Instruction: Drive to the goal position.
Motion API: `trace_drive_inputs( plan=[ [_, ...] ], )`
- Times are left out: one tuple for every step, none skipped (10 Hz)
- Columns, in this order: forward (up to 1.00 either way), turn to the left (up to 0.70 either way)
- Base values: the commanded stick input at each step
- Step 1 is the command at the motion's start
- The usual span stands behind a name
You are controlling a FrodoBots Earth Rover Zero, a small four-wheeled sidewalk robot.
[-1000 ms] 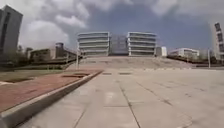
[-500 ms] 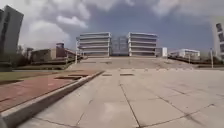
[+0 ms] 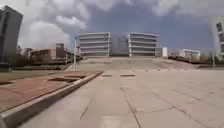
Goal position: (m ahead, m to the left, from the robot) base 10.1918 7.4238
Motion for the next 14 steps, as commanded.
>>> trace_drive_inputs(
  plan=[
    [1.0,0.0],
    [1.0,-0.05],
    [1.0,-0.26],
    [1.0,-0.35],
    [1.0,-0.32],
    [1.0,-0.08],
    [1.0,0.0],
    [1.0,0.0],
    [1.0,0.0],
    [1.0,0.0],
    [1.0,0.0],
    [1.0,0.0],
    [1.0,0.0],
    [1.0,0.0]
  ],
)
